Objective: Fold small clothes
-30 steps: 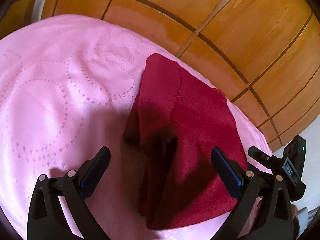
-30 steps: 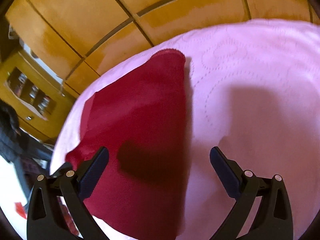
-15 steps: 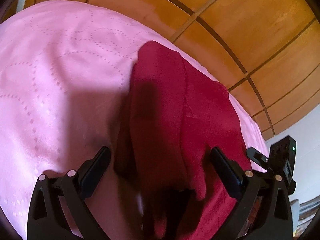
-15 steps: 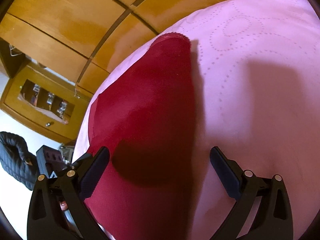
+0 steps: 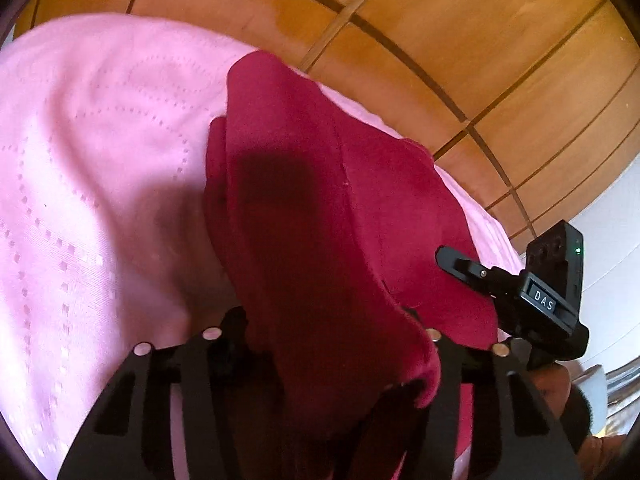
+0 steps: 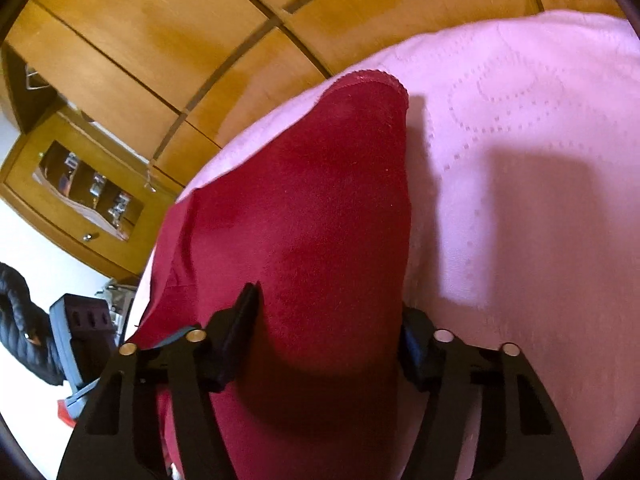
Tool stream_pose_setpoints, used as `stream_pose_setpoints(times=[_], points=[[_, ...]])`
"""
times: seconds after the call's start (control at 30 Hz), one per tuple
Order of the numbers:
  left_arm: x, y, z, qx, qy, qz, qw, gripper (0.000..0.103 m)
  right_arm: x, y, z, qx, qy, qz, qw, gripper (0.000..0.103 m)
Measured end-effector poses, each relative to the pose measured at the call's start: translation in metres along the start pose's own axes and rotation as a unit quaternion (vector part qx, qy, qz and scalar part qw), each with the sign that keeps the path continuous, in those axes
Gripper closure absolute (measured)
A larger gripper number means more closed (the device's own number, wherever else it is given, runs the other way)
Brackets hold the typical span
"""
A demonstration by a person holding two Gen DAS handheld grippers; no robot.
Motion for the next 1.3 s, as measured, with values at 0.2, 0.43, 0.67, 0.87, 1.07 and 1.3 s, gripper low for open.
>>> stream_pose_setpoints(times=[0.2,0.43,0.67,0.87,1.07,1.3], points=[[0.026,-0.001,0.007,0.023,-0.017,-0.007,0.9996,0.059,-0.019,0.009,0.028,0.041,0.001,0.044,0.998,0.056],[0.076,-0.005,0.001,0.034,-0.055,-0.024,0.9976,0.059,-0.017,0.025,0.08,0.097,-0.013,0.076,0.992,0.056],[0.133,-0.008,-0.026,0.012,-0.068,-0.077,0.9946,0.059,0.025,0.032,0.129,0.143,-0.03,0.048,0.988,0.056],[0.177,-0.006,-0.063,-0.017,-0.073,-0.117,0.9904,0.059,0.073,0.046,0.157,0.171,-0.05,0.014,0.984,0.056],[0.231,-0.004,-0.11,-0.041,-0.088,-0.154,0.9832,0.059,0.121,0.067,0.192,0.206,-0.083,-0.011,0.975,0.056],[0.281,0.005,-0.172,-0.075,-0.105,-0.17,0.977,0.058,0.192,0.088,0.224,0.23,-0.128,-0.052,0.963,0.056]])
Point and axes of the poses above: each gripper's, at about its wrist camera, not at the fingertips, and z roughly against the way its jaws point, x to its right, y to its top, the point moved 10 cm from there along -z, roughly the way its jaws point, and after that the axes turned 3 degrees about -y, right-handed, at the moved point
